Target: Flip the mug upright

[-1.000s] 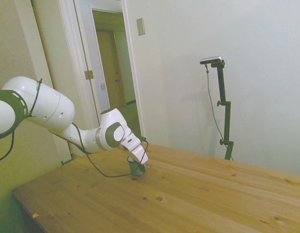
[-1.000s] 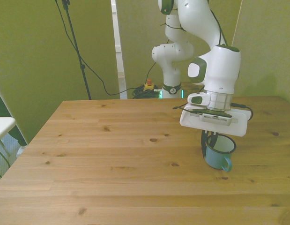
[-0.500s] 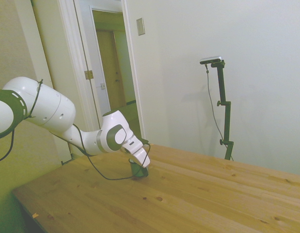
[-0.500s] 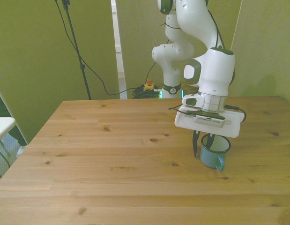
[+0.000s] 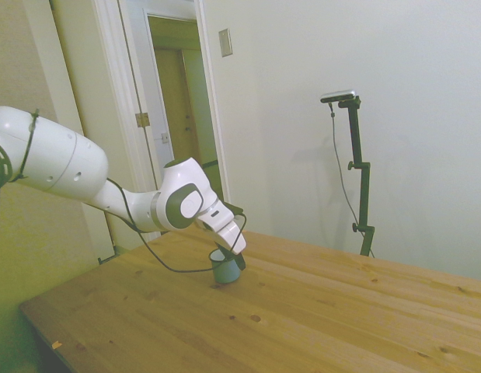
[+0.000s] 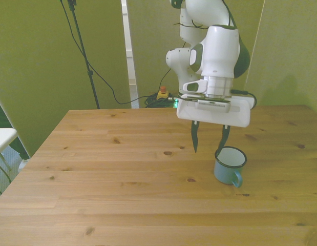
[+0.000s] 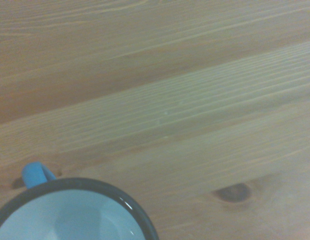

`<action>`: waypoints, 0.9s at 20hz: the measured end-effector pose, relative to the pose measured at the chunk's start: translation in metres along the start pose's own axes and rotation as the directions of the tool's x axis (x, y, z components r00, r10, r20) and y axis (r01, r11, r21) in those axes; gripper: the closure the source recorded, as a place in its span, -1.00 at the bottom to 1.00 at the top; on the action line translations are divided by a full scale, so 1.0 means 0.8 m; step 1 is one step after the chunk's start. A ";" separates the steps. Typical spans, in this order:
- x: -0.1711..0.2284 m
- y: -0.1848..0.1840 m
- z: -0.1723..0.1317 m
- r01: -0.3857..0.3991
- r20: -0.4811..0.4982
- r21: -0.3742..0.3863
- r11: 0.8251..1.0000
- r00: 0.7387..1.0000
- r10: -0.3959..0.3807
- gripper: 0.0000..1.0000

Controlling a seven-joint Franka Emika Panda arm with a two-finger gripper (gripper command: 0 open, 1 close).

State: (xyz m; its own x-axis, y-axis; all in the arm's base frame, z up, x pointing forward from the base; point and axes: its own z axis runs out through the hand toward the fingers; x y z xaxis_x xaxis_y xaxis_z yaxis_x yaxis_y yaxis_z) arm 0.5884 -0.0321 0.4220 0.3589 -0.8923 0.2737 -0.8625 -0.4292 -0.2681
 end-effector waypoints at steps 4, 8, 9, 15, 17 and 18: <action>0.012 0.071 -0.060 0.012 -0.007 -0.009 1.000 1.000 -0.012 -1.00; -0.006 0.121 -0.099 0.037 -0.009 0.003 0.999 0.999 -0.037 -1.00; -0.012 0.131 -0.105 0.043 -0.003 0.003 0.999 0.999 -0.043 -1.00; -0.034 0.193 -0.135 0.107 0.000 -0.020 0.994 0.994 -0.107 -1.00; -0.044 0.208 -0.138 0.148 -0.004 -0.020 0.989 0.989 -0.148 -1.00; -0.047 0.214 -0.138 0.167 -0.004 -0.020 0.986 0.986 -0.168 -1.00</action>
